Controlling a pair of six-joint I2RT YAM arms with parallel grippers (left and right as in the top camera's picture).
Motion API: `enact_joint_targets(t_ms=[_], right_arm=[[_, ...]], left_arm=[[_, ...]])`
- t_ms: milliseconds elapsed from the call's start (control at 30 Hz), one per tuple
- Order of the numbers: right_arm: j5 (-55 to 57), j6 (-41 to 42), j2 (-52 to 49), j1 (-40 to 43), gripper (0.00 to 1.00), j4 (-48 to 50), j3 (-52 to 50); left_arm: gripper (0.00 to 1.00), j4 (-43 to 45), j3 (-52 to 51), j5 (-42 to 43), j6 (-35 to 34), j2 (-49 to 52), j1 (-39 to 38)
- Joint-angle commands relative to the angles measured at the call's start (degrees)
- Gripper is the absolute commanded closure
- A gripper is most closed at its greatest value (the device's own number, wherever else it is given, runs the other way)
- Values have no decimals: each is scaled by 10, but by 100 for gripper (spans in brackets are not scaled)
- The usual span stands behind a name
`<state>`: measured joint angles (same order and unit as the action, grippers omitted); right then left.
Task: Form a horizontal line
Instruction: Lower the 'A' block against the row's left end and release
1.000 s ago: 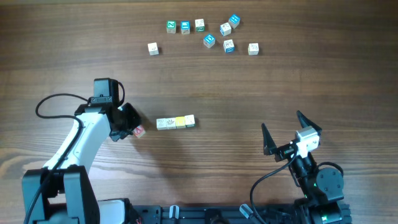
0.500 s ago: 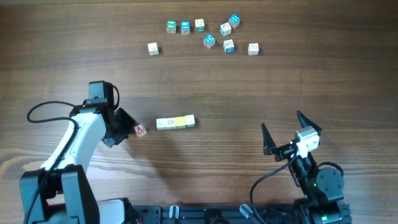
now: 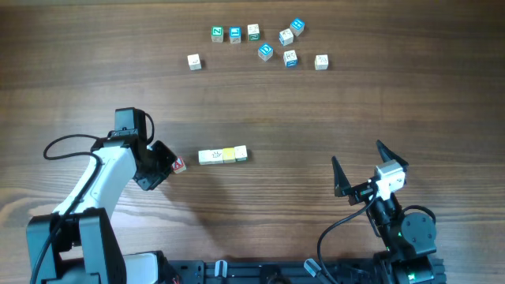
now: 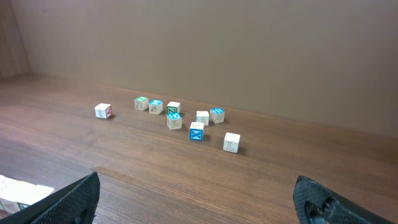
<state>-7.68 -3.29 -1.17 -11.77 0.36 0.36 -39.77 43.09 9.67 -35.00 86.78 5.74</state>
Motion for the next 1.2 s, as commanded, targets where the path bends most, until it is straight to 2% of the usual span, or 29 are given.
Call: enact_joint_targets(t_ms=[0, 833, 1100, 1167], right_arm=[[2, 3, 4, 4, 0, 1, -1], [2, 3, 4, 4, 0, 1, -1], [2, 3, 4, 4, 0, 1, -1], [2, 3, 4, 4, 0, 1, -1]], left_arm=[[96, 16, -4, 24, 7, 3, 1], [96, 68, -4, 105, 17, 3, 1], [96, 47, -4, 102, 17, 3, 1], [96, 41, -4, 61, 17, 3, 1]])
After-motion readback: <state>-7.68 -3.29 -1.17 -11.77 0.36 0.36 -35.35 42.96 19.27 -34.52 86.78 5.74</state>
